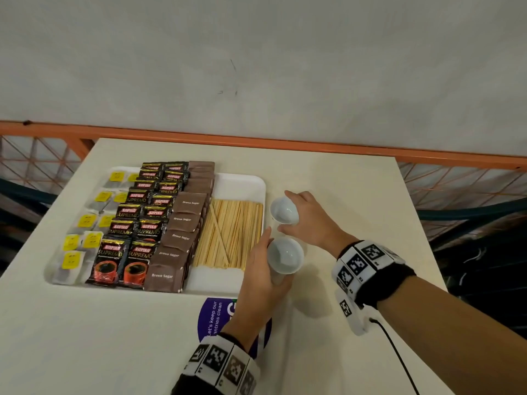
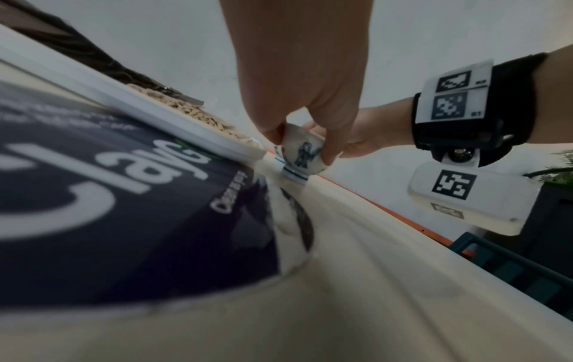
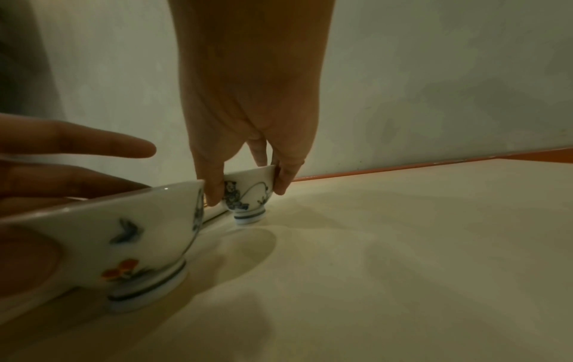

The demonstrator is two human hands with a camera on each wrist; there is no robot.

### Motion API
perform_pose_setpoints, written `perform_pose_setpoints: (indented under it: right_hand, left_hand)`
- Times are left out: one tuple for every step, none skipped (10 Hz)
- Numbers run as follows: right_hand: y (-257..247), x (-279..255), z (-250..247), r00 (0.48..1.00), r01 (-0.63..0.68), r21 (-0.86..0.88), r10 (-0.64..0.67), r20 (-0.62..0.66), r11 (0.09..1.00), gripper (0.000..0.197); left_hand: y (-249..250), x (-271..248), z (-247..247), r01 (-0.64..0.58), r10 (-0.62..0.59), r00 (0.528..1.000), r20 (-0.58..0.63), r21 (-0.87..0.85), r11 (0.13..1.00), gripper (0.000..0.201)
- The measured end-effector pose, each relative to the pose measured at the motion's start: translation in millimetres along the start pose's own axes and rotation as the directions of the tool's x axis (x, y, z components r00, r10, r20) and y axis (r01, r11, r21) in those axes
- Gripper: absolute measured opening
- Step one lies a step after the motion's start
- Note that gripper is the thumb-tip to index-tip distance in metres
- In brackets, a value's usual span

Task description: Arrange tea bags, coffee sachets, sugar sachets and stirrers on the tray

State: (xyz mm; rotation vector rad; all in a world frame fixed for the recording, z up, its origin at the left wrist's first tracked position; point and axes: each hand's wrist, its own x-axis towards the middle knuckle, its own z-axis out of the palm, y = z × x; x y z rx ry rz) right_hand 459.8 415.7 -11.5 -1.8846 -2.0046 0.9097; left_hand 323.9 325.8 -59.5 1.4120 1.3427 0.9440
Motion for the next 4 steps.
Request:
perform_pose_setpoints:
  right_hand:
    - [-1,-1,-1,1.0,-0.016,0.0,0.016,0.0,1.0,0.086]
    - [-3,-9,-4,0.999,-0.041,0.05,0.04,0.008,0.998,0.091]
    - [-3,-22,-10,0.999,-0.036,0.106,0.039,-0.027,0.994,0.087]
    - [13,-60,-19,0.996,-0.049,0.049,0.052,-0.077,0.998,0.076]
  left_hand:
    - [-1,1,0,-0.013,0.013,1.0,0.007,0.036,0.999,0.079]
    - [0,1,-2,-0.021,0.019,0.999,0.03,0.064,0.998,0.082]
    - [11,-7,-8,-0.026,0.021,0.999,0.05,0.101,0.995,0.085]
    - [18,-26,-30,-0.105,0.095,0.994,0.055,0.223,0.969,0.067]
